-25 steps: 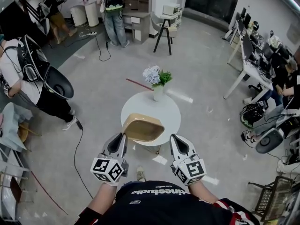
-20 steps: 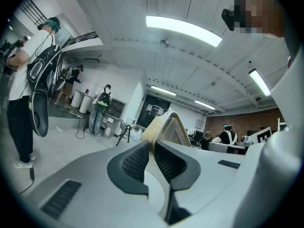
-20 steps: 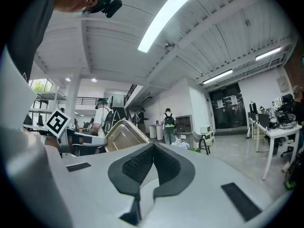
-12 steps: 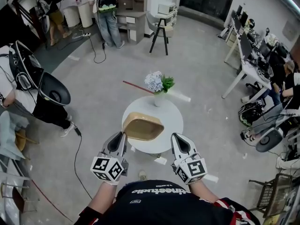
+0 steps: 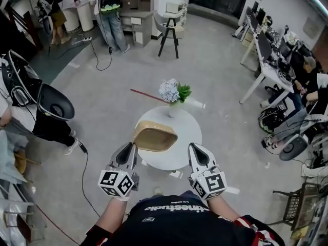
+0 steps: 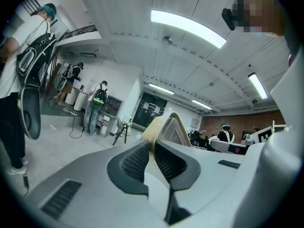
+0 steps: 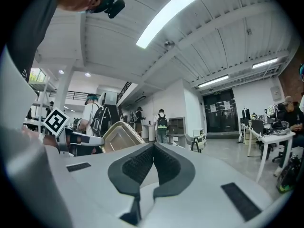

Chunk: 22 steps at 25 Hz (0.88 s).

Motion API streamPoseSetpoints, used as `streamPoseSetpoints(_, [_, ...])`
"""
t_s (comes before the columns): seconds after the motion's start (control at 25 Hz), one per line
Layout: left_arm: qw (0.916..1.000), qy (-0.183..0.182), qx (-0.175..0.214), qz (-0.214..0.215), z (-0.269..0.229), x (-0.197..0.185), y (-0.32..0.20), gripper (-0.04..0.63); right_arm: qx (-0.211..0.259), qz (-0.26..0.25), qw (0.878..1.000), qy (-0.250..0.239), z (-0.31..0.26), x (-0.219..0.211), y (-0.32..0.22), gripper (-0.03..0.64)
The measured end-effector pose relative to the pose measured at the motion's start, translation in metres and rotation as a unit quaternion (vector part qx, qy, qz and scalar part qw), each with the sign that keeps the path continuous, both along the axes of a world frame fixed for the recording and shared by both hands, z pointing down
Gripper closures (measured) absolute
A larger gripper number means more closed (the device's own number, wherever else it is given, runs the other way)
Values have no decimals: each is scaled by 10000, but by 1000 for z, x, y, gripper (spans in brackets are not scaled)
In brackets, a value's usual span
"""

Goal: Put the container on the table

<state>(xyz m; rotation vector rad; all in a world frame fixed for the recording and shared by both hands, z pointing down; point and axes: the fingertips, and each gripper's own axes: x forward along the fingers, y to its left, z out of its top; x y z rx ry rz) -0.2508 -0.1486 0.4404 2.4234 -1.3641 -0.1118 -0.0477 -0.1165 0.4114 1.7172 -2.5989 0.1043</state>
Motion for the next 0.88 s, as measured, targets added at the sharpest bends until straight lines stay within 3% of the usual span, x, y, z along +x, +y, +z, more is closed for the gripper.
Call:
streamPoseSetpoints(0.28, [9996, -136, 243, 32, -2, 11, -3, 541, 3, 139, 9999, -3, 1, 16, -6, 603])
streamPoseSetpoints(0.48, [9990, -271, 354, 24, -6, 40, -14, 541, -36, 113, 9999, -31, 3, 41, -17, 603])
streamPoseSetpoints(0.88, [9970, -577, 407, -301, -11, 81, -39, 541, 107, -382, 9992, -67, 5, 69, -60, 603])
